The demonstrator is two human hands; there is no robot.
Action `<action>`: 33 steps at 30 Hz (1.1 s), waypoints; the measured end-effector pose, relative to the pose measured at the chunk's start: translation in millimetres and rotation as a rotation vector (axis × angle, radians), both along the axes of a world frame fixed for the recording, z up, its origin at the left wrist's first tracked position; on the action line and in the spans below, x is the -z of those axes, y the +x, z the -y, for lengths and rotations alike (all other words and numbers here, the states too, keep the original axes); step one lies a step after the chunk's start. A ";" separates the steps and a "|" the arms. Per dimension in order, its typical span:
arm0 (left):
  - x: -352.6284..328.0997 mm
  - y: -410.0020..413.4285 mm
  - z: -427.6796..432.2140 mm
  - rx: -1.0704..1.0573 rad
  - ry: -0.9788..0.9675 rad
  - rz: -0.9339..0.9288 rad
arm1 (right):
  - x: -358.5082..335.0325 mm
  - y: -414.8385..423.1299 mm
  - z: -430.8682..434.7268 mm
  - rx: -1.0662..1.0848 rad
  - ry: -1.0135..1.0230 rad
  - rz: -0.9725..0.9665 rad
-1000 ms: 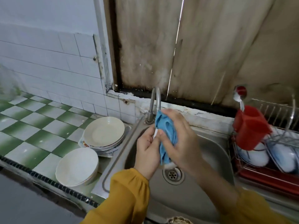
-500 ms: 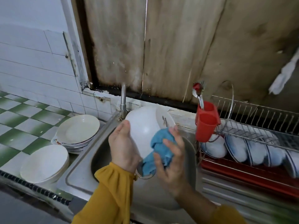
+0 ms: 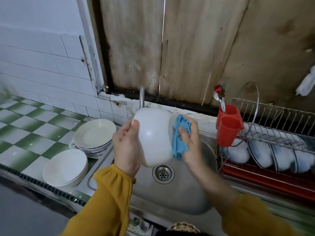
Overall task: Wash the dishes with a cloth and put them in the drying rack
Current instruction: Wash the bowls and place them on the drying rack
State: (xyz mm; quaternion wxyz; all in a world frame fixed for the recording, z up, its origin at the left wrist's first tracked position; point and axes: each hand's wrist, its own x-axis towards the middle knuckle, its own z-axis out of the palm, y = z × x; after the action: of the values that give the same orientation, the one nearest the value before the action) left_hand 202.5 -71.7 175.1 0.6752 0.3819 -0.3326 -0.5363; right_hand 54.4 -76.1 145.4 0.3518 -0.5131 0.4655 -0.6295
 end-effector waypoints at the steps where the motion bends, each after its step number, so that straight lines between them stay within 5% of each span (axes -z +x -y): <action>1: -0.6 0.7 -0.8 0.015 -0.029 0.054 | -6.1 3.6 9.4 0.032 0.033 0.049; 8: -8.8 3.7 7.1 -0.098 -0.036 -0.131 | 0.9 56.7 -12.0 0.338 -0.488 -0.446; 10: -6.9 5.5 9.5 -0.119 -0.057 -0.139 | 22.2 59.4 -13.9 0.386 -0.575 -0.440; 12: -7.3 7.4 9.0 -0.087 -0.059 -0.141 | 30.1 62.6 -14.6 0.375 -0.441 -0.094; 15: -6.6 14.3 7.8 0.038 -0.044 -0.075 | 6.7 48.4 -7.7 0.308 0.086 0.652; 16: -7.1 17.6 6.9 0.089 -0.060 -0.037 | -1.6 32.7 1.6 0.245 0.222 0.709; 19: -6.7 17.3 1.1 0.261 -0.122 0.149 | -39.8 0.3 13.5 0.035 0.362 0.536; 22: -2.9 -1.7 -6.2 0.297 -0.184 0.330 | -52.0 10.9 6.8 0.041 0.058 -0.247; 24: -1.1 -9.6 -10.6 0.257 -0.207 0.259 | -52.8 22.2 -0.6 0.072 -0.158 -0.669; 30: -5.9 -15.7 -13.8 0.153 -0.219 0.114 | -59.9 -0.2 27.0 0.138 0.090 -0.347; 33: -5.7 -16.9 2.4 0.031 -0.212 0.113 | -44.8 22.4 11.6 0.292 -0.293 -0.408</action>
State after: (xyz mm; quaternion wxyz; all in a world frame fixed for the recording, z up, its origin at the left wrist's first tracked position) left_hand 185.6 -74.1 180.8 0.6835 0.3332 -0.4308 -0.4860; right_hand 76.8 -87.7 190.2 0.0791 -0.6020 0.4997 -0.6178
